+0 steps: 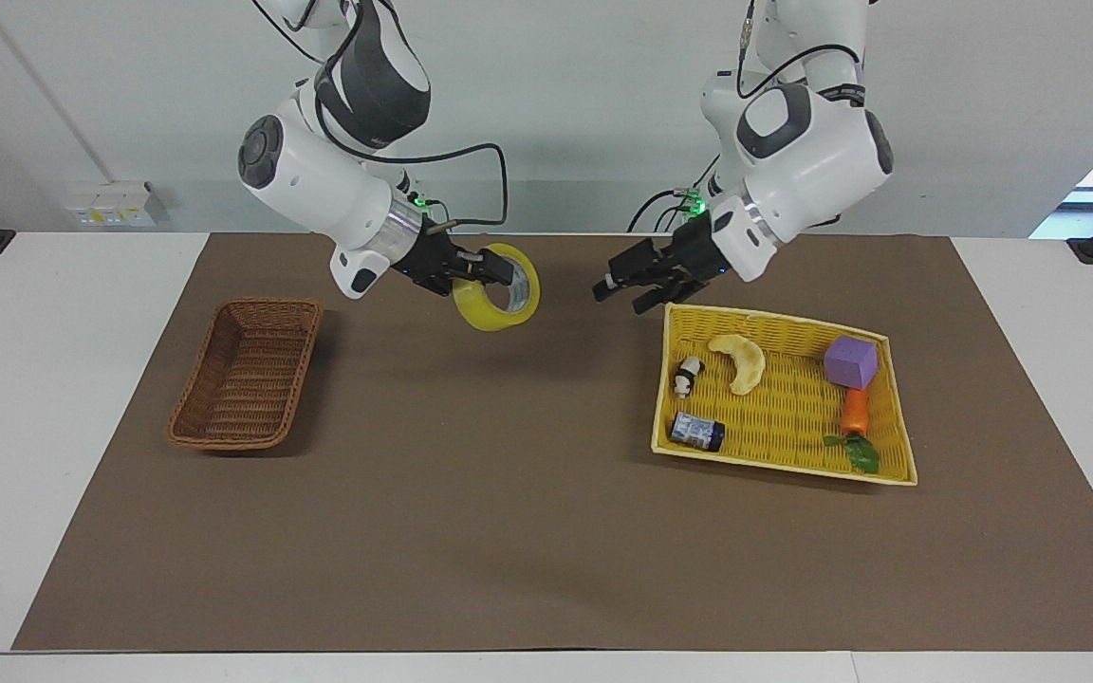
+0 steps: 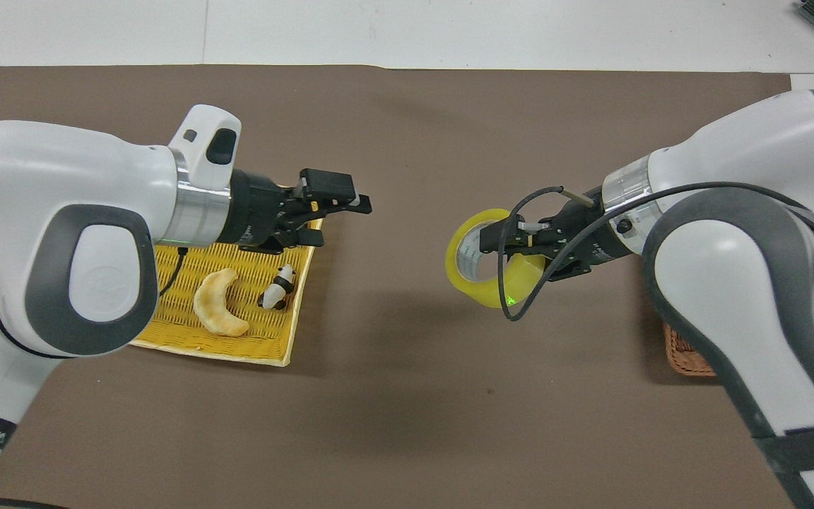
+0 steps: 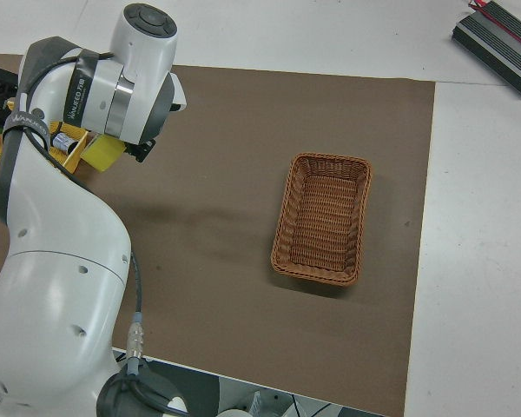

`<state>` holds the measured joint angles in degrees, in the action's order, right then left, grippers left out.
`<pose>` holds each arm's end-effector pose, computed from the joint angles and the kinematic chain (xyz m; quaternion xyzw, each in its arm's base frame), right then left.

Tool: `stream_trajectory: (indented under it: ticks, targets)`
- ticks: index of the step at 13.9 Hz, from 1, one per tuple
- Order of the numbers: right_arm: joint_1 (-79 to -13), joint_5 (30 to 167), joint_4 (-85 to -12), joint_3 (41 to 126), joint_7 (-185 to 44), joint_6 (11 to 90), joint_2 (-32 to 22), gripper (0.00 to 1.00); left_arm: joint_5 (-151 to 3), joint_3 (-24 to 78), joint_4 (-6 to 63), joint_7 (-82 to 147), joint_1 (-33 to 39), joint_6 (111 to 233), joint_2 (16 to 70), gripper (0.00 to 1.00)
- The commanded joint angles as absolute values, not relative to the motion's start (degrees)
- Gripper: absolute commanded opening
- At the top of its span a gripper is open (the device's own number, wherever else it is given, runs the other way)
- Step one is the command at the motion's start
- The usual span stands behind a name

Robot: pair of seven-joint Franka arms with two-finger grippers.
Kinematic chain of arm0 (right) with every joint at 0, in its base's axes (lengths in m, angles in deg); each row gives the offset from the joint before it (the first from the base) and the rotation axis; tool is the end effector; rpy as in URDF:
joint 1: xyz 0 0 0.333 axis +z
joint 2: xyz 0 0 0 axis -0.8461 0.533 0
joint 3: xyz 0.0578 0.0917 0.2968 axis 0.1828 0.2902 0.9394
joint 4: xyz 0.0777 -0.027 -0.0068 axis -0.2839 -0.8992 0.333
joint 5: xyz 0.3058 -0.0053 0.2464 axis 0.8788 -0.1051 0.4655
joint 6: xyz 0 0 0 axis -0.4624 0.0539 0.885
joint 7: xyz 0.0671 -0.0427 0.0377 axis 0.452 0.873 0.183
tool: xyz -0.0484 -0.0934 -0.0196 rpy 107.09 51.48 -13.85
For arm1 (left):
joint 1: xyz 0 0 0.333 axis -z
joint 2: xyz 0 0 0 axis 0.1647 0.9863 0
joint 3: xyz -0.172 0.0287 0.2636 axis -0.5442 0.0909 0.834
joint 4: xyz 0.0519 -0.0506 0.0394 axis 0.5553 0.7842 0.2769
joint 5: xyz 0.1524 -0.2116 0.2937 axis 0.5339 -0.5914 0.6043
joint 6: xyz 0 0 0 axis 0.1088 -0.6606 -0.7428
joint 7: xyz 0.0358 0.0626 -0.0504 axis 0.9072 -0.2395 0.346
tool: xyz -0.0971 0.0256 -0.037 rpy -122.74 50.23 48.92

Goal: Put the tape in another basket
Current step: 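Carry the tape to the basket while the left gripper withdraws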

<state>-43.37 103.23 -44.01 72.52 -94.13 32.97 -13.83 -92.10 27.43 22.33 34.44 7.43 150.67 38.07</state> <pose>0.5693 0.1630 0.5144 -0.9488 0.1074 0.1127 0.2748 0.5599 -0.2386 0.5269 0.9273 0.1222 -0.0354 0.3521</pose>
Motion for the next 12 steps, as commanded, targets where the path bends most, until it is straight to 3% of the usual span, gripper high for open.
stream_trajectory:
  ticks: [1, 8, 12]
  targets:
    - [-49.94, 99.04, -43.97, 72.57, -86.76, 30.13, -15.48, 0.0, -84.77, 27.05, 22.12, 32.55, 2.4, 146.5, 36.56, 1.0]
    - [-71.21, 91.99, -48.27, 72.57, -56.17, 31.43, -14.26, 0.0, -56.48, 27.13, 19.65, 24.04, -3.85, 142.11, 36.65, 1.0]
    - [-75.1, 91.55, -52.05, 72.57, -51.84, 34.69, -13.56, 0.0, -46.8, 27.13, 12.64, 17.44, -5.87, 131.15, 36.91, 1.0]
